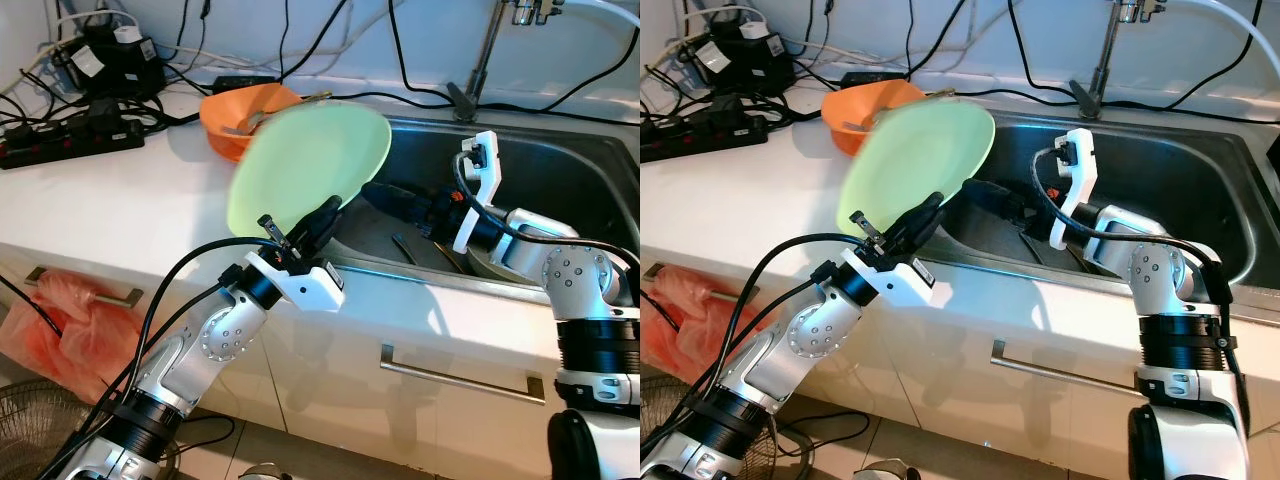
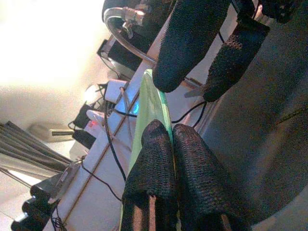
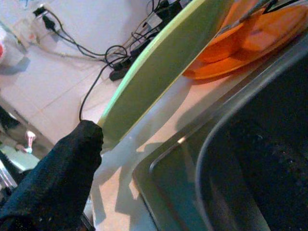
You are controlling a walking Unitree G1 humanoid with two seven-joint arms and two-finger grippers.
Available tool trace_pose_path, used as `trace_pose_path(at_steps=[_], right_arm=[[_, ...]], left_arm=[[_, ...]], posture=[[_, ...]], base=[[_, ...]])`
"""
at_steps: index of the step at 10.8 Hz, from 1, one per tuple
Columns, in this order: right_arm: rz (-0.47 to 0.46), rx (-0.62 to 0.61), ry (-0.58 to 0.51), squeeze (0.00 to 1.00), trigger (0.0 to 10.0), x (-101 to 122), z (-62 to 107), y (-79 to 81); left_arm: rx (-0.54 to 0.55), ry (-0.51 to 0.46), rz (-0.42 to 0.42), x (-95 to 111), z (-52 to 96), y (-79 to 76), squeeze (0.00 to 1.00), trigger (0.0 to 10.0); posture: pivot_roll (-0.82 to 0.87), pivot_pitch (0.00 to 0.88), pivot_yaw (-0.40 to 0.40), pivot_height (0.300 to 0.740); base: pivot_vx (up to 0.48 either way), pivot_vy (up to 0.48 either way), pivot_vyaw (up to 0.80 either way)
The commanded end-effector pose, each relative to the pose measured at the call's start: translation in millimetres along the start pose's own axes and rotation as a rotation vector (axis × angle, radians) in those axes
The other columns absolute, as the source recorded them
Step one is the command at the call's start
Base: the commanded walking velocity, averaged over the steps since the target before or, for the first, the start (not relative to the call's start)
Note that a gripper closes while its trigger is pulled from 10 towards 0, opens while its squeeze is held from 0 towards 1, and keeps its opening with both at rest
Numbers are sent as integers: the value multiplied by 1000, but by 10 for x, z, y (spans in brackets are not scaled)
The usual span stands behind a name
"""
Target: Kitchen organization
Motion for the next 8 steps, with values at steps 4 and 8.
trace_pose_path(at_steps=[4,8], right_arm=[[-11,5,-99,0,10000,376,-30,44],[-31,-38,-69,0,10000,339,-100,-14]], left_arm=[[0,-39,-53,10,-25,59,0,0],[10,-124,-101,163,-100,67,0,0]], posture=[[171,22,47,740],[169,25,42,740]], base=[[0,0,0],[0,0,0]])
Point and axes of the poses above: a point about 5 cm out from each wrist's last joint towards the gripper, its own z axis pointing back from the gripper into the wrist, its own x axis along the axis of the wrist's last joint, y = z × x, the point moved 6 cm from there along -z, pointing out of the wrist towards the gripper, and after that the axes turned 13 degrees about z, right-handed, at the moved point
